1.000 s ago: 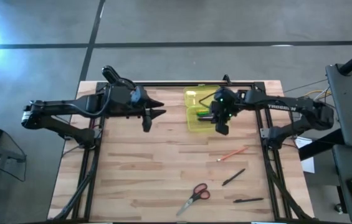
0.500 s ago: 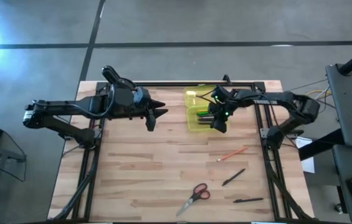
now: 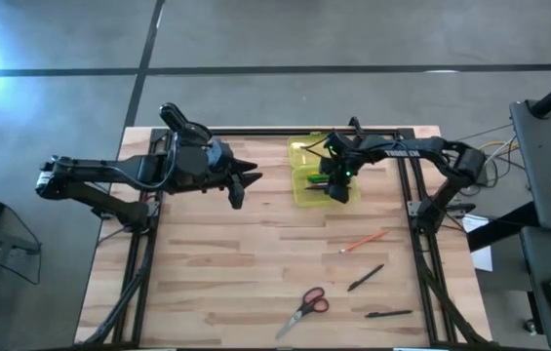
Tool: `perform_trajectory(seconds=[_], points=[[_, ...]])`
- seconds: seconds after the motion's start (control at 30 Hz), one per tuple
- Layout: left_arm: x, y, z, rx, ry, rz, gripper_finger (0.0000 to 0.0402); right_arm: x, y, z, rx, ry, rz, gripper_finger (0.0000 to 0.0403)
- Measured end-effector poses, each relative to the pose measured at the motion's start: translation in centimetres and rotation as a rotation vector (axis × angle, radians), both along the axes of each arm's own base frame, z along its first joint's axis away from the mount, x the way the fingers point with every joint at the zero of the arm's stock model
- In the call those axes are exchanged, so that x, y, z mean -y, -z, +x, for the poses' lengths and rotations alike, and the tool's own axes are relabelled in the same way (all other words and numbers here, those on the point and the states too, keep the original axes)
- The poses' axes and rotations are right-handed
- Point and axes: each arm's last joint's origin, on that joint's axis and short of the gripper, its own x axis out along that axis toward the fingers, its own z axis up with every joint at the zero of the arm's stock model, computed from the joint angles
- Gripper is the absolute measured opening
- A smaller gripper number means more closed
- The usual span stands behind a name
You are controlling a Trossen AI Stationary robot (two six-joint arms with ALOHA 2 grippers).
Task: Pick & place school supplies into a supply box
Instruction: Put the black pen into the supply box
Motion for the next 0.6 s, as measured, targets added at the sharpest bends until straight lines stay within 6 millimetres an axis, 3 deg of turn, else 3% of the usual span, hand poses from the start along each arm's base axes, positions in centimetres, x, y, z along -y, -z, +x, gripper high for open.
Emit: perform_trajectory(seconds=[0.6], points=[[0.0,-0.2,0.1,0.024,-0.019,0.012,0.0138,-0.1,1.1,-1.1,-0.093,-0.02,-0.071,0.0033]])
